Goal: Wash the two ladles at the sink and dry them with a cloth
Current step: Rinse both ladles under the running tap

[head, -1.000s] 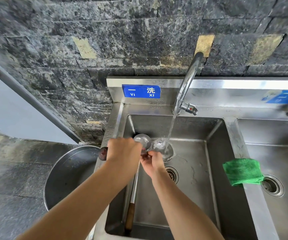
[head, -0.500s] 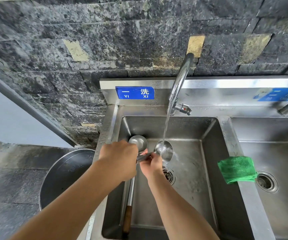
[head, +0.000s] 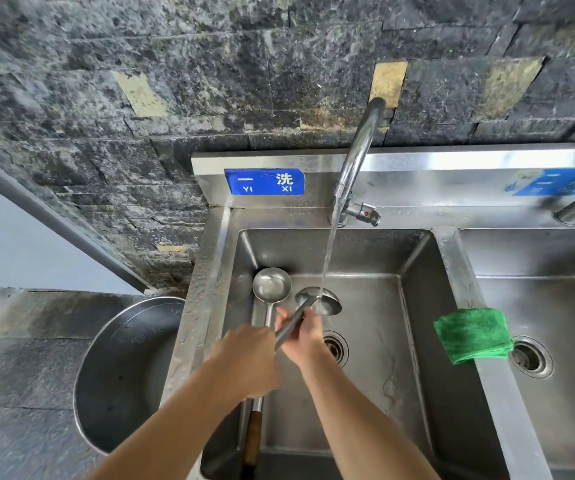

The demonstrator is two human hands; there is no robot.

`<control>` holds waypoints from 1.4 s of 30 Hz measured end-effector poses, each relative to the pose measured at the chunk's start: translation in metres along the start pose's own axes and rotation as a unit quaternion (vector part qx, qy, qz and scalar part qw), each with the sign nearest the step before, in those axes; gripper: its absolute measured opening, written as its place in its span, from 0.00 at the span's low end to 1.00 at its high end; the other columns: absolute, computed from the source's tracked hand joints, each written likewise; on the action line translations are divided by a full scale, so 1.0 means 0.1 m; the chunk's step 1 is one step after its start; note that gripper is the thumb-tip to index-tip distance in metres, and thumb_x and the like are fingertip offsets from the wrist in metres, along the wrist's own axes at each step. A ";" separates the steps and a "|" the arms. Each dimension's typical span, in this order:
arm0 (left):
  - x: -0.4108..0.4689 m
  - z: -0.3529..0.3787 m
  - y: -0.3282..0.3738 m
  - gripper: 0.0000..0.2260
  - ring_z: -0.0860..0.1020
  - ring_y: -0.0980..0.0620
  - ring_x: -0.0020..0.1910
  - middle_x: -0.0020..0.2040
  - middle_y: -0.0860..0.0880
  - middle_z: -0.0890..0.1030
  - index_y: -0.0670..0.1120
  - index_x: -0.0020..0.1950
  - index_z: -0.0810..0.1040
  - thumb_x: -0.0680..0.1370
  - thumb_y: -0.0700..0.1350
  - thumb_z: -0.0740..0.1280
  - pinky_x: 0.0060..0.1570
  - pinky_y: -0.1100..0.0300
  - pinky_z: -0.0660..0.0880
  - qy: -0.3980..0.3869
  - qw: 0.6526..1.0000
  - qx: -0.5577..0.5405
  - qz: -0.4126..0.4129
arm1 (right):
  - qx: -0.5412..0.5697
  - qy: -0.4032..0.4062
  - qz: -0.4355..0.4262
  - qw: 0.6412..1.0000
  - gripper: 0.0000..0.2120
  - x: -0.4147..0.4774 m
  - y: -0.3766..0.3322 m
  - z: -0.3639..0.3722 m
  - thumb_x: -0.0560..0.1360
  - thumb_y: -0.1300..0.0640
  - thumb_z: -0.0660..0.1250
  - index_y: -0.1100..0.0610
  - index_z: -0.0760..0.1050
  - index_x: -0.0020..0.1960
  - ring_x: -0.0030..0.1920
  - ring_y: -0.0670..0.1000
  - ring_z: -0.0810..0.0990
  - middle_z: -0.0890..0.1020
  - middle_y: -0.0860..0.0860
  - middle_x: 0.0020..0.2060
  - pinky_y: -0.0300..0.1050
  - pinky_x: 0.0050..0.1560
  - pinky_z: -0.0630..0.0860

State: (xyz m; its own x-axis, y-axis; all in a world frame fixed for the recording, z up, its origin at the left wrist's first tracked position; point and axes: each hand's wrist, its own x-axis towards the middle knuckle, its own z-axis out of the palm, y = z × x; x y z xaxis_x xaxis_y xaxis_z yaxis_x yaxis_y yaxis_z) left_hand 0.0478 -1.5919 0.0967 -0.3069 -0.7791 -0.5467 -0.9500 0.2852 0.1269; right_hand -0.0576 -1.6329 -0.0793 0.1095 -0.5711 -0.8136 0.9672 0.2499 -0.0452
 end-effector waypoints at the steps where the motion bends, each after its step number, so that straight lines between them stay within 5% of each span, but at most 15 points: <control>1: 0.01 0.04 -0.04 0.08 0.76 0.49 0.35 0.36 0.49 0.73 0.49 0.39 0.66 0.76 0.46 0.63 0.36 0.55 0.75 0.018 1.000 0.001 0.006 | -0.065 0.013 -0.010 0.998 0.18 0.01 -0.05 -0.02 0.84 0.50 0.56 0.63 0.74 0.47 0.30 0.54 0.80 0.80 0.58 0.31 0.46 0.35 0.80; 3: 0.02 0.13 -0.12 0.06 0.74 0.52 0.35 0.36 0.51 0.73 0.49 0.42 0.68 0.76 0.48 0.63 0.34 0.59 0.71 0.036 0.999 -0.006 0.020 | -0.222 0.056 -0.019 0.973 0.22 0.02 -0.18 -0.11 0.83 0.46 0.60 0.65 0.78 0.48 0.39 0.57 0.83 0.84 0.60 0.39 0.51 0.39 0.81; 6: 0.03 0.25 -0.21 0.04 0.74 0.55 0.36 0.37 0.53 0.74 0.50 0.48 0.73 0.77 0.50 0.64 0.34 0.62 0.68 0.050 0.998 0.011 0.036 | -0.406 0.151 -0.099 0.896 0.16 0.02 -0.52 -0.32 0.80 0.49 0.67 0.64 0.80 0.49 0.32 0.54 0.81 0.83 0.58 0.35 0.47 0.34 0.82; 10: 0.08 0.33 -0.29 0.07 0.72 0.57 0.36 0.37 0.56 0.71 0.52 0.53 0.75 0.77 0.51 0.65 0.36 0.63 0.66 0.063 0.996 0.040 0.048 | -0.671 0.179 -0.202 0.690 0.12 -0.08 -1.13 -0.54 0.74 0.53 0.65 0.58 0.83 0.48 0.45 0.59 0.86 0.86 0.60 0.42 0.56 0.51 0.84; 14: 0.21 0.33 -0.28 0.07 0.70 0.54 0.35 0.35 0.55 0.66 0.52 0.53 0.75 0.76 0.50 0.65 0.37 0.60 0.65 0.068 0.991 0.095 0.061 | -0.766 0.160 -0.209 0.587 0.14 -0.23 -1.62 -0.60 0.76 0.56 0.64 0.61 0.82 0.56 0.52 0.61 0.84 0.86 0.60 0.49 0.57 0.58 0.81; 19: 0.38 0.23 -0.30 0.09 0.75 0.50 0.39 0.39 0.53 0.70 0.52 0.54 0.75 0.75 0.49 0.65 0.37 0.58 0.65 0.072 0.981 0.158 0.091 | -0.821 0.112 -0.238 0.507 0.16 -0.49 -2.07 -0.50 0.79 0.53 0.66 0.53 0.79 0.66 0.60 0.54 0.82 0.85 0.53 0.58 0.46 0.62 0.75; 25: 0.49 0.06 -0.58 0.09 0.78 0.50 0.42 0.45 0.51 0.78 0.55 0.56 0.73 0.77 0.53 0.59 0.37 0.57 0.65 0.104 0.967 0.190 0.136 | -0.868 0.040 -0.301 0.394 0.13 -0.89 -2.39 -0.26 0.79 0.51 0.68 0.49 0.80 0.62 0.47 0.44 0.82 0.84 0.42 0.45 0.41 0.55 0.77; 29: 0.42 0.11 -0.87 0.12 0.79 0.54 0.40 0.41 0.56 0.80 0.60 0.60 0.70 0.78 0.57 0.57 0.36 0.59 0.70 0.114 0.971 0.138 0.156 | -0.870 0.008 -0.325 0.370 0.12 -1.18 -2.57 -0.16 0.78 0.54 0.70 0.50 0.81 0.62 0.46 0.45 0.84 0.86 0.44 0.45 0.47 0.55 0.81; 35: 0.49 0.21 -0.97 0.19 0.81 0.53 0.42 0.45 0.57 0.82 0.61 0.70 0.64 0.79 0.59 0.55 0.39 0.56 0.72 0.148 0.966 0.114 0.180 | -0.891 0.005 -0.357 0.282 0.13 -1.37 -2.74 -0.03 0.78 0.54 0.70 0.53 0.81 0.63 0.48 0.47 0.84 0.86 0.48 0.51 0.40 0.54 0.77; 42: 0.63 0.17 -0.82 0.19 0.78 0.53 0.24 0.29 0.56 0.78 0.55 0.60 0.80 0.70 0.53 0.74 0.23 0.62 0.69 0.242 0.936 0.129 0.219 | -0.898 0.008 -0.390 0.205 0.14 -1.44 -2.83 0.10 0.77 0.53 0.71 0.53 0.81 0.62 0.51 0.52 0.84 0.85 0.51 0.52 0.47 0.55 0.79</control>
State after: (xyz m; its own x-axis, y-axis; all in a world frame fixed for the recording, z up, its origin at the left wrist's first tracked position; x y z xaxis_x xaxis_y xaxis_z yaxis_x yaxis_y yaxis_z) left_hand 0.1076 -1.6552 0.0380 -0.7126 -0.7003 -0.0415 -0.7012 0.7128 0.0132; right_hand -0.3445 -1.6294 0.0564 0.0672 -0.9857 -0.1546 -0.9556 -0.0190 -0.2941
